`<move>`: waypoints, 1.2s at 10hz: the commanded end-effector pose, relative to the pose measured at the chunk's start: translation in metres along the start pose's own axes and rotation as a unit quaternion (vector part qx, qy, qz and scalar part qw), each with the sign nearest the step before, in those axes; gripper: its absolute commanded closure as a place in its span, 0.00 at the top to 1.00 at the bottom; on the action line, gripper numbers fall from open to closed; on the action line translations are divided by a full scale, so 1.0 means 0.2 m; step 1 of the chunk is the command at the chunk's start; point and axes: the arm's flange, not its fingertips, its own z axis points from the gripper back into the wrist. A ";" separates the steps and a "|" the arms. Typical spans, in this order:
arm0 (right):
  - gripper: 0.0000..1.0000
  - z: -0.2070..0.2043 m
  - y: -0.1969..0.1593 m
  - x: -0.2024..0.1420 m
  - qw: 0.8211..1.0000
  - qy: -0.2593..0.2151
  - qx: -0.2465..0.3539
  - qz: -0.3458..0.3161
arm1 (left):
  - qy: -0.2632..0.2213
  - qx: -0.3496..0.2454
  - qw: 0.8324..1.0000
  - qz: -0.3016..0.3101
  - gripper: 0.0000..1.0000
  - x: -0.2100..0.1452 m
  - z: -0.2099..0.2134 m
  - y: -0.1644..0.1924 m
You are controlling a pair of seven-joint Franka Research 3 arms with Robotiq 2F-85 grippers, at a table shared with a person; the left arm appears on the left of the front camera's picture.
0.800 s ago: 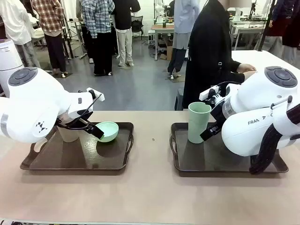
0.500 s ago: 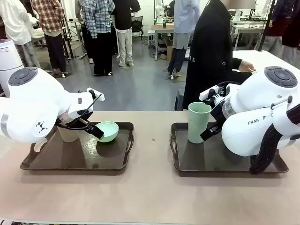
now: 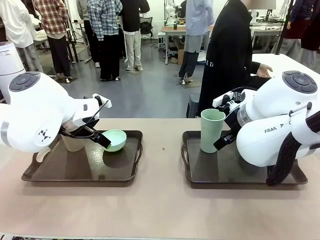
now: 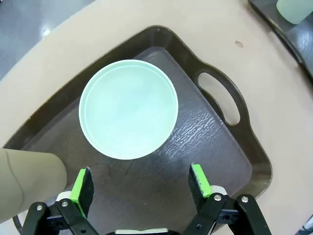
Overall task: Set up a tray with a mat and arrange the tableware.
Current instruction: Pick up the Picnic Bowl and Reusable plastic cup from the Handle tray in front of the human's position and hold them in the air.
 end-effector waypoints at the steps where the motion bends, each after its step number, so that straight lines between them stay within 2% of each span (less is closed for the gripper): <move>1: 1.00 0.00 0.00 0.00 1.000 0.000 0.000 0.000 | 0.000 0.000 1.000 0.000 1.00 0.00 0.00 0.00; 10: 1.00 0.00 0.00 0.00 1.000 0.000 0.000 0.000 | 0.000 0.000 1.000 0.000 1.00 0.00 0.00 0.00; 12: 1.00 0.39 0.00 -0.17 1.000 0.002 0.006 -0.020 | 0.024 -0.038 0.999 0.015 1.00 -0.25 0.30 0.03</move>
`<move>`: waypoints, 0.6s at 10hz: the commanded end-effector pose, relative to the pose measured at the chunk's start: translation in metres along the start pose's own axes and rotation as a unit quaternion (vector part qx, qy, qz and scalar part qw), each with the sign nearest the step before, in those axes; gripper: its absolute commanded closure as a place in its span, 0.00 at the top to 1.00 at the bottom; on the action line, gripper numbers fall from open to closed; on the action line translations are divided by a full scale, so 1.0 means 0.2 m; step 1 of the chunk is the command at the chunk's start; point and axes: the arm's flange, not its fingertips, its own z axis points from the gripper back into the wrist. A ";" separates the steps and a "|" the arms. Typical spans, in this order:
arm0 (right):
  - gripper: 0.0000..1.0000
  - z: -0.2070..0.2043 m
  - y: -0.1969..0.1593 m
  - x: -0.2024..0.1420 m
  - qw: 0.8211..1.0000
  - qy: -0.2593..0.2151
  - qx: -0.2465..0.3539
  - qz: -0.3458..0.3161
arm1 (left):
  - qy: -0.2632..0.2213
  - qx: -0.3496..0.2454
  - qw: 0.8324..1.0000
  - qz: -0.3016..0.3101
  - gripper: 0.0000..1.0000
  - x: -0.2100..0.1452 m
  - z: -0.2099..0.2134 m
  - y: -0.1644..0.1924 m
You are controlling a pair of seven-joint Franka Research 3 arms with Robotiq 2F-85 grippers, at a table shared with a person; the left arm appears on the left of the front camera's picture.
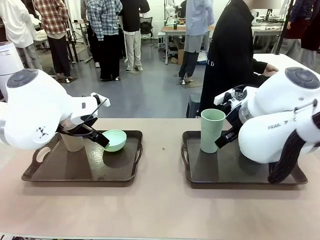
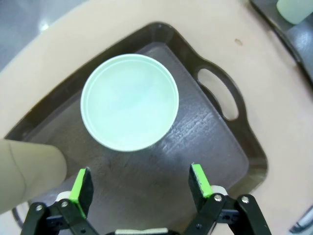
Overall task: Set up a tray with a mat and arrange the tableware.
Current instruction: Pick up the Picnic Bowl and Reusable plastic cup from the Handle tray in front of the human's position and hold them in the air.
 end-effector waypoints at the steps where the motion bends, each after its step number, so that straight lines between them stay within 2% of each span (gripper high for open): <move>1: 1.00 0.47 0.01 -0.32 1.000 0.013 0.004 -0.017 | 0.043 -0.058 0.997 0.005 1.00 -0.39 0.34 -0.01; 2: 1.00 0.60 -0.01 -0.48 0.999 0.026 -0.015 -0.029 | 0.069 -0.063 0.995 0.023 1.00 -0.53 0.45 -0.01; 3: 1.00 0.62 -0.04 -0.68 0.997 0.042 -0.011 -0.062 | 0.091 -0.083 0.991 0.045 1.00 -0.66 0.49 0.00; 4: 1.00 0.50 -0.04 -0.92 0.988 0.119 0.026 -0.091 | 0.118 -0.103 0.985 0.069 1.00 -0.79 0.46 -0.02; 5: 1.00 0.37 0.00 -1.03 0.974 0.189 0.064 -0.108 | 0.117 -0.065 0.985 0.107 1.00 -0.81 0.49 0.00; 6: 1.00 0.61 -0.23 -0.14 0.996 0.065 0.008 -0.066 | 0.103 -0.089 0.990 0.045 1.00 -0.18 0.43 0.12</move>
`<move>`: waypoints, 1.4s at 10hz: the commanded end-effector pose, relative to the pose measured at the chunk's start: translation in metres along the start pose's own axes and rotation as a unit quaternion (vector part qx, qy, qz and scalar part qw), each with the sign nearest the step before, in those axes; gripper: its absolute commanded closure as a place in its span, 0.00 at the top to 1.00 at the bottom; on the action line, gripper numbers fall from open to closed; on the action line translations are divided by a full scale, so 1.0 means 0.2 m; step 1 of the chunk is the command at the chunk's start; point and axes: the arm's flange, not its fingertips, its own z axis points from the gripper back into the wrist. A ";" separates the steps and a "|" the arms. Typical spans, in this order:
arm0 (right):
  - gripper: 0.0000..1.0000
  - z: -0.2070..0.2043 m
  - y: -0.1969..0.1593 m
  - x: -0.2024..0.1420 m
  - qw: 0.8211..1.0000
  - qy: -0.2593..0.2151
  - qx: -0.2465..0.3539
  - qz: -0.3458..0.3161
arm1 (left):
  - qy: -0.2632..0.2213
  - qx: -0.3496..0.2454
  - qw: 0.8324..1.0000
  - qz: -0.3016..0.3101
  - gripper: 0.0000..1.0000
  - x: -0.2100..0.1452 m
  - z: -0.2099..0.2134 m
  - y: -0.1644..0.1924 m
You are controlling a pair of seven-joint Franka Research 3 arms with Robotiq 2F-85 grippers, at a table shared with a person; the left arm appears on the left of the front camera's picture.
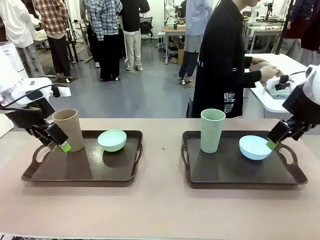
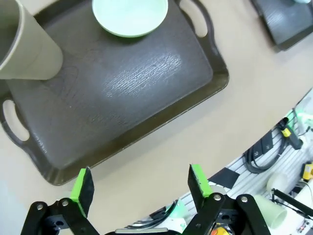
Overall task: Set up a tray with a mat and arrange the tableware.
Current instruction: Pick up the Picnic Bowl and Reusable plastic cup from the Handle tray in front of the human's position and hold them in the air.
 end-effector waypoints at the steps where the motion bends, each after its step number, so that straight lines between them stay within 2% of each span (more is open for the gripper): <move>1: 1.00 0.03 0.08 0.12 0.997 -0.069 -0.023 0.027 | -0.017 0.002 0.999 -0.028 1.00 0.09 -0.09 -0.06; 3: 1.00 0.03 0.08 0.12 0.997 -0.069 -0.023 0.027 | -0.017 0.002 0.999 -0.028 1.00 0.09 -0.09 -0.06; 4: 1.00 0.05 0.06 0.07 0.999 -0.044 -0.021 0.020 | -0.005 0.007 1.000 -0.016 1.00 0.05 -0.05 -0.05; 5: 1.00 0.14 -0.16 0.05 0.996 -0.055 0.072 -0.027 | -0.009 -0.118 0.993 -0.027 1.00 0.03 0.04 0.13; 6: 1.00 0.24 -0.46 -0.03 0.975 -0.082 0.175 -0.113 | -0.038 -0.255 0.966 -0.009 1.00 -0.01 0.13 0.39; 7: 1.00 0.26 -0.74 -0.13 0.947 -0.096 0.251 -0.174 | -0.066 -0.382 0.921 0.017 1.00 -0.06 0.16 0.62; 8: 1.00 0.21 -0.92 -0.20 0.930 -0.086 0.282 -0.218 | -0.082 -0.478 0.873 0.046 1.00 -0.10 0.11 0.77; 9: 1.00 0.12 -1.06 -0.24 0.891 -0.086 0.363 -0.260 | -0.102 -0.576 0.802 0.121 1.00 -0.09 0.02 0.88; 10: 1.00 0.02 -1.07 -0.22 0.853 -0.128 0.386 -0.327 | -0.109 -0.577 0.798 0.136 1.00 -0.08 -0.04 0.81; 11: 1.00 0.21 -0.94 -0.36 0.941 -0.098 0.266 -0.186 | -0.116 -0.333 0.936 -0.006 1.00 -0.24 0.14 0.76; 12: 1.00 0.14 -1.07 -0.40 0.909 -0.106 0.321 -0.244 | -0.116 -0.333 0.936 -0.006 1.00 -0.24 0.14 0.76; 13: 1.00 0.24 -0.92 -0.37 0.788 -0.013 0.596 -0.154 | -0.120 -0.412 0.903 0.018 1.00 -0.21 0.03 0.84; 14: 1.00 0.29 -0.92 -0.35 0.675 -0.022 0.726 -0.129 | -0.231 -0.524 0.807 0.144 1.00 -0.21 0.07 0.84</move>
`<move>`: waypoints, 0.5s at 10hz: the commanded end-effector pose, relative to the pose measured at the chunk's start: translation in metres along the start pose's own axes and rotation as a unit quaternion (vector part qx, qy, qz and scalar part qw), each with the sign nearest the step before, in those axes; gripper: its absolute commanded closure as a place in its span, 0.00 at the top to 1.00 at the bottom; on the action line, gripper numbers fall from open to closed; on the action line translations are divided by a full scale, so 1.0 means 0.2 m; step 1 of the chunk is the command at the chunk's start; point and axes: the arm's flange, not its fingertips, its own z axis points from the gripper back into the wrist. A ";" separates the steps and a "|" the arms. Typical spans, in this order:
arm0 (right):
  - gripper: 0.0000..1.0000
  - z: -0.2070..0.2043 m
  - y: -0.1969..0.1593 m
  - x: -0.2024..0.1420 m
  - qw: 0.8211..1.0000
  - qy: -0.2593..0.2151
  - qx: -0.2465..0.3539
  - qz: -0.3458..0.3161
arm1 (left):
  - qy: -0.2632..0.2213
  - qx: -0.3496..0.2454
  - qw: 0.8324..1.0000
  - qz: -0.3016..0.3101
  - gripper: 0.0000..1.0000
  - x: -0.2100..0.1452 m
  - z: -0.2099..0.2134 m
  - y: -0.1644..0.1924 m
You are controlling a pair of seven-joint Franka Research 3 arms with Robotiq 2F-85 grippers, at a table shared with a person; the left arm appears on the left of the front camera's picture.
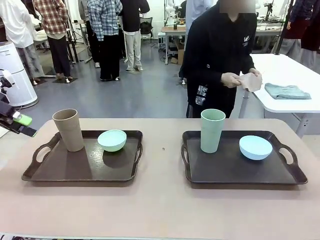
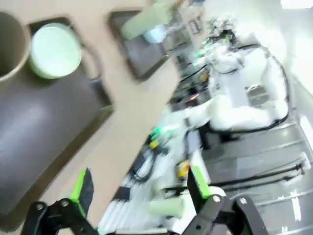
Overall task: Set up a tray with a mat and arrange the tableware.
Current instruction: Pick up the Picnic Bowl and Reusable plastic cup from the Handle tray in front of the human's position and hold them in the air.
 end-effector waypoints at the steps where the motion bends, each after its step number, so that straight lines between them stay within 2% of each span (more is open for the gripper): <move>1: 1.00 0.04 0.03 0.03 0.927 0.089 0.358 -0.061 | -0.215 -0.125 0.961 0.124 1.00 0.02 0.07 0.04; 2: 1.00 -0.02 0.00 0.03 0.920 0.084 0.376 -0.071 | -0.282 -0.118 0.940 0.149 1.00 0.00 0.10 0.09; 3: 1.00 -0.10 0.00 0.03 0.918 0.091 0.377 -0.083 | -0.318 -0.125 0.928 0.148 1.00 -0.01 0.11 0.09; 4: 1.00 -0.04 0.13 -0.02 0.984 0.031 0.176 0.009 | -0.324 -0.111 0.929 0.142 1.00 -0.02 0.11 0.06; 5: 1.00 -0.04 0.13 -0.02 0.984 0.031 0.176 0.009 | -0.190 -0.102 0.968 0.127 1.00 -0.02 0.16 0.11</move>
